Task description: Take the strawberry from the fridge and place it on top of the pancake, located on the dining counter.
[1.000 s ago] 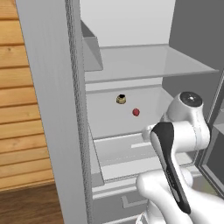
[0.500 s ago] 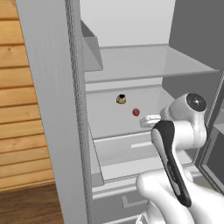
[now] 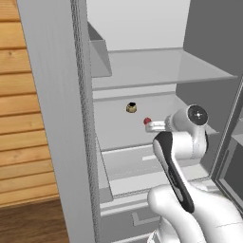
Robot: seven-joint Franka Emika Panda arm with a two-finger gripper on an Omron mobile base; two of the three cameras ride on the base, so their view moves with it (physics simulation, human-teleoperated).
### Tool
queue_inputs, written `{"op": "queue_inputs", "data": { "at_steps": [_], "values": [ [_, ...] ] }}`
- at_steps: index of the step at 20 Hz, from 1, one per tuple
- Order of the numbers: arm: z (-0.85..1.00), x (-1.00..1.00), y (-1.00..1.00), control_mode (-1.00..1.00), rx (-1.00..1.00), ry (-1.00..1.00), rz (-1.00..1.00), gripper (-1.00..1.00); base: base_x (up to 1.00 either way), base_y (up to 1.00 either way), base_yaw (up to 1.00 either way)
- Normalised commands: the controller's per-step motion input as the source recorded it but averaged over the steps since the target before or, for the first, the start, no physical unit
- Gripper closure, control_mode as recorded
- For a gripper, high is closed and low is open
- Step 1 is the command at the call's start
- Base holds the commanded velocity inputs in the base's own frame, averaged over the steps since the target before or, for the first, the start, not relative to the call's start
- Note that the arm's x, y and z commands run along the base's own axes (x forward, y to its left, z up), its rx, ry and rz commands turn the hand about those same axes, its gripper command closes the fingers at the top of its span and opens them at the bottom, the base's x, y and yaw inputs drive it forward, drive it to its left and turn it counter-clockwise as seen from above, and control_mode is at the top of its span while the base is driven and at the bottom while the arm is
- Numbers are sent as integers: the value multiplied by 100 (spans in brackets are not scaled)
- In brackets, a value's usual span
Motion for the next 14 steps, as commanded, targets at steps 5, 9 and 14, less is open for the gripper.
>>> {"op": "queue_inputs", "data": {
  "at_steps": [5,9,14],
  "values": [
    [9,61,0,-100,0,23,0,-100,0,0,0],
    [0,28,0,-100,-2,0,0,-100,0,0,0],
    [-33,6,0,-100,0,-15,0,-100,0,0,0]
  ]
}}
